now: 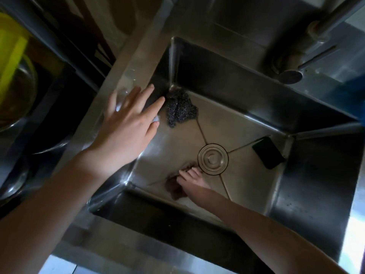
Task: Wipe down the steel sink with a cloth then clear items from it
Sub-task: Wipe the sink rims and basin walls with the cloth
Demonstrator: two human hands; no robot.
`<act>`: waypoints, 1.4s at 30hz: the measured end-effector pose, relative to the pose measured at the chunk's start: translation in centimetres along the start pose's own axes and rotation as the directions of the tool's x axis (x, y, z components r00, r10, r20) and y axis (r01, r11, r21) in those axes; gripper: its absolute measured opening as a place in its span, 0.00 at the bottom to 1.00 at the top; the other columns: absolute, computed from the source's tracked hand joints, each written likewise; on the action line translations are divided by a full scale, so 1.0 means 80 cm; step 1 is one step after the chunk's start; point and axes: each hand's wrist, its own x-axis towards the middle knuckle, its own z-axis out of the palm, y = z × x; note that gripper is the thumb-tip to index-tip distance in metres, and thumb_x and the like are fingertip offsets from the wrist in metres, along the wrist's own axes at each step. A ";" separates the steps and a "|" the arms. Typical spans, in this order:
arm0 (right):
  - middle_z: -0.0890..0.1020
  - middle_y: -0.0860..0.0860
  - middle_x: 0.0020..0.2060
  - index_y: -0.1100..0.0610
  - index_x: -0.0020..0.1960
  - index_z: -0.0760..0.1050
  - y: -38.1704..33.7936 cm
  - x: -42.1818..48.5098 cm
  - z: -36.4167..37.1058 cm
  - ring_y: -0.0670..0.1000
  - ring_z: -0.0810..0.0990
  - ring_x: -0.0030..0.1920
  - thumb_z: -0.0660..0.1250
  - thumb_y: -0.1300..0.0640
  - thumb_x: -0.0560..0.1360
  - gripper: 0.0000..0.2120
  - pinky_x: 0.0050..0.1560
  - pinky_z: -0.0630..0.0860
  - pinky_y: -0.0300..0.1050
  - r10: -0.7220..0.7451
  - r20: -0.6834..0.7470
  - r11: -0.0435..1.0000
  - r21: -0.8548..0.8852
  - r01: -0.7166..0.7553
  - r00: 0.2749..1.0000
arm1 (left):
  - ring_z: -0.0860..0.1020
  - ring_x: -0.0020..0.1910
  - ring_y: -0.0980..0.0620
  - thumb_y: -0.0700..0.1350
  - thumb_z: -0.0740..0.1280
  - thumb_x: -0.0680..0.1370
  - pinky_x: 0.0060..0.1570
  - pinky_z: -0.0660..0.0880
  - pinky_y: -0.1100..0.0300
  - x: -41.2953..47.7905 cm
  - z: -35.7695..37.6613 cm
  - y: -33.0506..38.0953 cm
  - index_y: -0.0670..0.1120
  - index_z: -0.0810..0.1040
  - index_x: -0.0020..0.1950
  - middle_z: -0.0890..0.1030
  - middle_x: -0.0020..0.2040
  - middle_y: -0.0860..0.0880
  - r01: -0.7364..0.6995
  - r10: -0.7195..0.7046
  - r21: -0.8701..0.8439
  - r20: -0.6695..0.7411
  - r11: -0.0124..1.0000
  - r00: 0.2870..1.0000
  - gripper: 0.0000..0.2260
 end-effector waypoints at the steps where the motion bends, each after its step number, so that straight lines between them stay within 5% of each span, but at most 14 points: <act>1: 0.85 0.51 0.48 0.51 0.44 0.81 0.005 -0.001 -0.001 0.53 0.83 0.42 0.78 0.54 0.53 0.19 0.54 0.78 0.46 -0.047 -0.001 0.999 -0.015 0.047 0.999 | 0.68 0.69 0.43 0.51 0.57 0.77 0.66 0.56 0.40 -0.012 -0.002 0.000 0.48 0.68 0.71 0.65 0.73 0.44 0.018 -0.018 -0.006 0.000 1.000 1.000 0.22; 6: 0.85 0.53 0.49 0.55 0.43 0.82 0.018 0.040 -0.033 0.56 0.83 0.43 0.75 0.60 0.61 0.11 0.52 0.79 0.48 0.099 -0.061 0.994 0.046 -0.097 0.993 | 0.72 0.66 0.44 0.49 0.62 0.75 0.65 0.60 0.39 -0.080 -0.005 0.004 0.49 0.72 0.68 0.69 0.71 0.44 0.102 -0.104 -0.057 -0.034 0.993 0.994 0.21; 9: 0.79 0.55 0.59 0.58 0.54 0.77 0.020 0.082 -0.049 0.60 0.77 0.56 0.62 0.62 0.72 0.12 0.58 0.70 0.50 0.252 0.035 0.960 0.114 -0.255 0.967 | 0.69 0.67 0.43 0.50 0.60 0.75 0.65 0.59 0.39 -0.119 -0.006 -0.002 0.49 0.71 0.69 0.67 0.72 0.43 0.133 -0.132 -0.051 0.007 0.990 0.991 0.22; 11: 0.80 0.56 0.53 0.58 0.52 0.77 0.014 0.107 -0.056 0.60 0.78 0.53 0.62 0.61 0.72 0.10 0.55 0.70 0.51 0.272 0.018 0.958 0.086 -0.273 0.962 | 0.68 0.68 0.42 0.52 0.58 0.75 0.64 0.57 0.41 -0.138 -0.009 -0.003 0.48 0.71 0.69 0.68 0.71 0.43 0.169 -0.167 -0.060 0.043 0.984 0.985 0.22; 15: 0.82 0.51 0.35 0.55 0.37 0.80 -0.029 0.120 -0.064 0.56 0.81 0.35 0.59 0.52 0.65 0.12 0.40 0.78 0.44 0.167 -0.020 0.985 0.046 -0.166 0.986 | 0.65 0.70 0.44 0.52 0.55 0.75 0.63 0.61 0.38 -0.169 -0.015 0.011 0.48 0.72 0.68 0.68 0.71 0.42 0.244 -0.228 -0.145 0.120 0.959 0.966 0.22; 20: 0.82 0.56 0.47 0.57 0.46 0.80 -0.062 0.086 -0.028 0.58 0.80 0.45 0.67 0.54 0.67 0.11 0.55 0.76 0.49 -0.140 0.087 0.984 0.119 0.129 0.986 | 0.70 0.68 0.39 0.52 0.54 0.75 0.63 0.62 0.34 -0.194 -0.013 0.028 0.48 0.74 0.67 0.69 0.70 0.41 0.252 -0.224 -0.158 0.178 0.955 0.958 0.23; 25: 0.79 0.60 0.60 0.59 0.53 0.79 -0.031 0.022 -0.002 0.60 0.80 0.55 0.70 0.61 0.68 0.13 0.60 0.72 0.50 -0.146 0.076 0.975 0.178 0.131 0.986 | 0.73 0.65 0.40 0.52 0.56 0.75 0.63 0.62 0.37 -0.210 -0.008 0.048 0.46 0.78 0.63 0.73 0.67 0.40 0.171 -0.141 -0.186 0.166 0.968 0.976 0.21; 30: 0.65 0.51 0.73 0.54 0.65 0.71 0.041 -0.061 0.014 0.52 0.66 0.70 0.60 0.57 0.77 0.17 0.69 0.55 0.43 0.103 0.226 0.990 0.073 -0.122 0.969 | 0.78 0.58 0.43 0.51 0.57 0.74 0.59 0.66 0.38 -0.222 -0.004 0.070 0.47 0.79 0.59 0.78 0.59 0.43 0.101 -0.065 -0.252 0.148 0.963 0.987 0.19; 33: 0.69 0.49 0.71 0.53 0.61 0.74 0.080 -0.113 0.016 0.52 0.69 0.68 0.64 0.60 0.75 0.15 0.68 0.62 0.43 0.357 0.169 0.913 0.146 -0.381 0.919 | 0.79 0.53 0.44 0.51 0.57 0.75 0.57 0.62 0.43 -0.230 -0.001 0.081 0.47 0.79 0.59 0.79 0.56 0.46 0.057 -0.017 -0.271 0.147 0.961 0.989 0.18; 36: 0.76 0.51 0.64 0.54 0.55 0.77 0.105 -0.132 0.012 0.54 0.76 0.61 0.67 0.62 0.72 0.12 0.60 0.70 0.44 0.651 0.093 0.720 0.238 -0.652 0.753 | 0.80 0.51 0.46 0.52 0.57 0.75 0.58 0.62 0.43 -0.241 0.005 0.092 0.48 0.80 0.58 0.80 0.54 0.48 0.029 0.011 -0.255 0.154 0.967 0.988 0.18; 38: 0.80 0.53 0.57 0.54 0.53 0.78 0.117 -0.125 0.009 0.56 0.78 0.55 0.67 0.62 0.72 0.10 0.54 0.73 0.44 0.740 0.031 0.641 0.265 -0.720 0.671 | 0.80 0.49 0.46 0.51 0.57 0.75 0.58 0.62 0.44 -0.249 0.012 0.096 0.48 0.80 0.57 0.80 0.52 0.48 0.010 0.021 -0.243 0.124 0.970 0.992 0.17; 42: 0.82 0.55 0.51 0.52 0.53 0.79 0.138 -0.092 -0.003 0.57 0.80 0.52 0.68 0.60 0.71 0.11 0.52 0.76 0.46 0.774 -0.012 0.617 0.236 -0.750 0.633 | 0.81 0.45 0.44 0.50 0.59 0.74 0.53 0.65 0.46 -0.265 0.018 0.100 0.47 0.82 0.55 0.81 0.49 0.48 0.003 0.006 -0.224 0.039 0.975 0.999 0.16</act>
